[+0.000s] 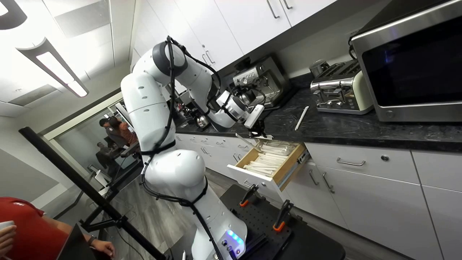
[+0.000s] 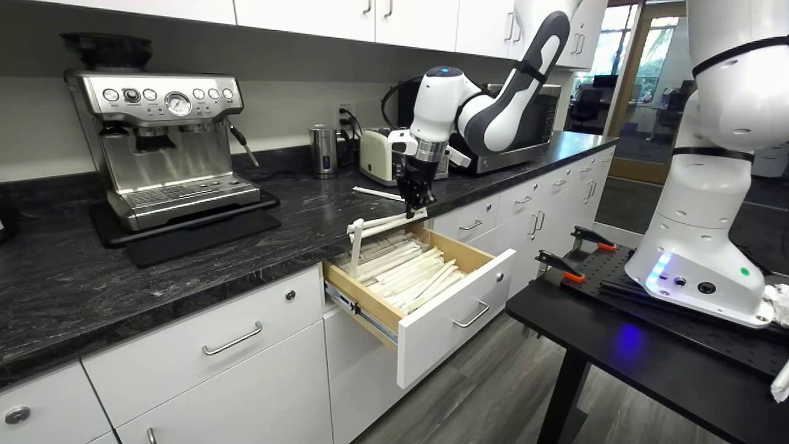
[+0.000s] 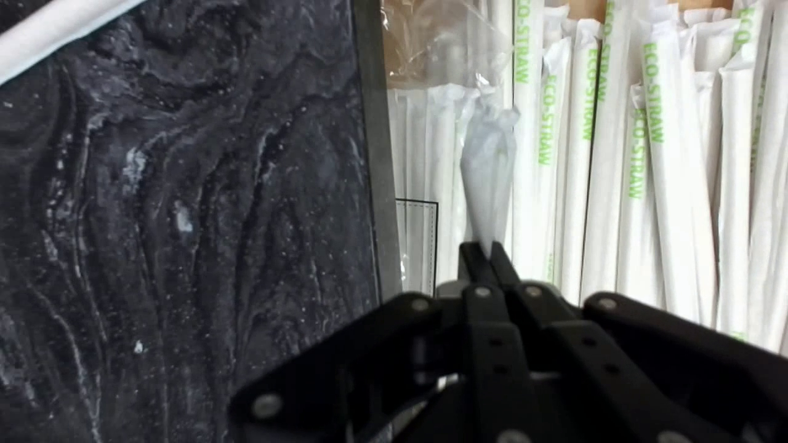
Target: Pick up some objects from the open drawer and put them on the table
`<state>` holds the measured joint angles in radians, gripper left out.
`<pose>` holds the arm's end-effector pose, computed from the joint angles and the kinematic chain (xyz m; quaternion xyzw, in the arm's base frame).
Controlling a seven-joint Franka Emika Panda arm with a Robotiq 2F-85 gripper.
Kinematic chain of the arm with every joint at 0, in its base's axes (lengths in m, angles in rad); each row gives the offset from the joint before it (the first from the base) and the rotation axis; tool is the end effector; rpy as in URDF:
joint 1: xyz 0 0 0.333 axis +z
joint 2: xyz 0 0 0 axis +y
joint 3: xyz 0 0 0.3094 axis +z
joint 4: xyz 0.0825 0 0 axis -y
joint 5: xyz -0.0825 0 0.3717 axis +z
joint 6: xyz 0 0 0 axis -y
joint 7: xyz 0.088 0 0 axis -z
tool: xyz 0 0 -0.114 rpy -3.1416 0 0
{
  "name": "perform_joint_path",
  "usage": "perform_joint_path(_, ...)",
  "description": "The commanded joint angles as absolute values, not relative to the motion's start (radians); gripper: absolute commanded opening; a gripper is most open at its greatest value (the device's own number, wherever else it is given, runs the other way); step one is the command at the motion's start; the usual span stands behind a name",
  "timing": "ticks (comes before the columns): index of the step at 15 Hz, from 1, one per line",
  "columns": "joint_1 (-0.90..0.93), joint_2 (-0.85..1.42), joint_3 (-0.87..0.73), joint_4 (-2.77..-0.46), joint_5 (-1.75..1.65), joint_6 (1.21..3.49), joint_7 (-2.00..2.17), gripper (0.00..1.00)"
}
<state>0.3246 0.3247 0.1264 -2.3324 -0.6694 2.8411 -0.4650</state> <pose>0.4549 0.2567 0.2110 0.7145 0.6850 0.0929 0.1080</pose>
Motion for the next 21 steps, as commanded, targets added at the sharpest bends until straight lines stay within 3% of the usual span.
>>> perform_joint_path(1, 0.294, 0.325, 0.158, -2.330, -0.682, 2.835, -0.457, 0.01)
perform_joint_path(4, 0.293, 0.341, 0.162, -2.327, -0.682, 2.835, -0.458, 0.00)
perform_joint_path(9, 0.377, 0.274, 0.014, -2.287, -0.803, 2.938, -0.247, 0.00)
perform_joint_path(16, 0.442, 0.430, -0.103, -1.994, -0.964, 2.851, -0.117, 0.00)
perform_joint_path(21, 0.328, 0.551, 0.025, -1.901, -0.848, 2.759, -0.239, 0.00)
